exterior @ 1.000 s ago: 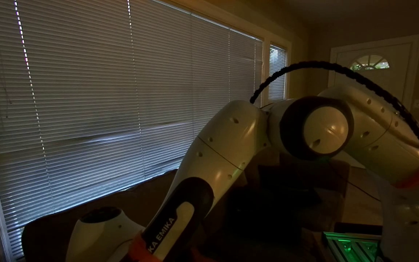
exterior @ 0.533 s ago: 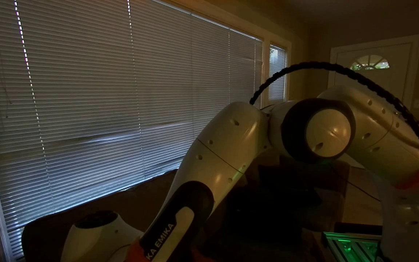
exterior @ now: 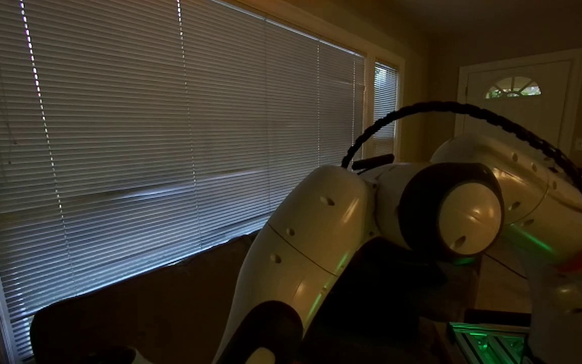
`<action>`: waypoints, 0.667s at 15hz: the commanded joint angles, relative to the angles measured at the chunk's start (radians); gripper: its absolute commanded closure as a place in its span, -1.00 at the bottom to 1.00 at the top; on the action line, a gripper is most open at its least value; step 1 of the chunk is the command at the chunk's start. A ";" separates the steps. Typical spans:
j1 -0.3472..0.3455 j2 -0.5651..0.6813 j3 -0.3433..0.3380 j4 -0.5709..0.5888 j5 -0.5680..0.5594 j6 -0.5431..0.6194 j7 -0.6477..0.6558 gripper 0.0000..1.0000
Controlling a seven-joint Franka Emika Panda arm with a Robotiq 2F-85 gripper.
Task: Place the measuring cup on the left armrest of the sofa.
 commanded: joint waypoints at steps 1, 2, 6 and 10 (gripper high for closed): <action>0.030 0.047 -0.037 0.099 -0.077 -0.110 -0.051 0.98; 0.042 0.049 -0.055 0.117 -0.104 -0.138 -0.058 0.98; 0.050 0.070 -0.065 0.171 -0.159 -0.203 -0.105 0.98; 0.062 0.094 -0.062 0.195 -0.182 -0.237 -0.136 0.98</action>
